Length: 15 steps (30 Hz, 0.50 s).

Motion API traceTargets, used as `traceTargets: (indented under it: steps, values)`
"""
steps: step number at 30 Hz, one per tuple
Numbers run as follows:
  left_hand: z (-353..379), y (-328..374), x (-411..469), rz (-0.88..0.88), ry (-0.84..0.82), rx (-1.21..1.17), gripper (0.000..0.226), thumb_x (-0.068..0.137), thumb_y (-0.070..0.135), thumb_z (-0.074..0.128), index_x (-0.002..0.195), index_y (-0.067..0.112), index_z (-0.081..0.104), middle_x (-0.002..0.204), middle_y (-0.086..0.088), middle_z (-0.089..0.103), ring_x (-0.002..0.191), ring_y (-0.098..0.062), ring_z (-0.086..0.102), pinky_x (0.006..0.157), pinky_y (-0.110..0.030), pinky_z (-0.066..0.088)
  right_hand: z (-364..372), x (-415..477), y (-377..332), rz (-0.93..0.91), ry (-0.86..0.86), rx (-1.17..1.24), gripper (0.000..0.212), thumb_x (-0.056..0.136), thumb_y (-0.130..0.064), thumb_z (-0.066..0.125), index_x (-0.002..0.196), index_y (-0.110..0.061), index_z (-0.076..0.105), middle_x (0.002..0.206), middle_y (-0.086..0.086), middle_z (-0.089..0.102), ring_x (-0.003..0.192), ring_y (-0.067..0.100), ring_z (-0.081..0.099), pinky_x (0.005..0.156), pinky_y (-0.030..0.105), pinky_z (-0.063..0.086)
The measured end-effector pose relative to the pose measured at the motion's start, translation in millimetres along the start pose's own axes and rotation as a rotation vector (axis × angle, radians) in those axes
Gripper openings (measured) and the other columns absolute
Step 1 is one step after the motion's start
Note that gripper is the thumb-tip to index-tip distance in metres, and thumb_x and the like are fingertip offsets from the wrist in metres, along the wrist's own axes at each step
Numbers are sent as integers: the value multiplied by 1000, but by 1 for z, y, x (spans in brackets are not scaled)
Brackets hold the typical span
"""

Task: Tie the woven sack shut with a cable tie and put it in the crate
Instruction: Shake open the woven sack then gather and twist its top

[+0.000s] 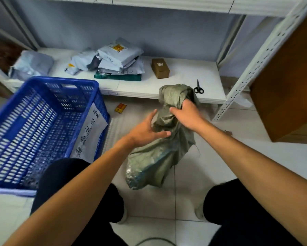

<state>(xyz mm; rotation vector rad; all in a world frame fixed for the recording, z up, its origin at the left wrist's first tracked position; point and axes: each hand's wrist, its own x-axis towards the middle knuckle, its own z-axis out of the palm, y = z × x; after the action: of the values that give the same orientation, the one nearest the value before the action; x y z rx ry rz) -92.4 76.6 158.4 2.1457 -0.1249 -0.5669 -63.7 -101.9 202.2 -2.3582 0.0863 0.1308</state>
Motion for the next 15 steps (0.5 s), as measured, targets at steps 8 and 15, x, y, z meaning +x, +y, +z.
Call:
traceTargets:
  steps: [8, 15]
  values:
    - [-5, 0, 0, 87, 171, 37, 97, 64, 46, 78, 148, 18, 37, 131, -7, 63, 118, -29, 61, 97, -41, 51, 25, -43, -37, -336, -100, -430, 41, 99, -42, 51, 124, -11, 59, 122, 16, 69, 109, 39, 63, 86, 41, 51]
    - [-14, -4, 9, 26, 232, -248, 14, 86, -2, 56, 91, 1, 69, 83, -8, 71, 79, -19, 65, 70, -32, 59, 23, -32, -25, -295, -189, -144, 64, 87, -71, 43, 135, -31, 57, 139, 0, 58, 129, 21, 53, 108, 42, 43]
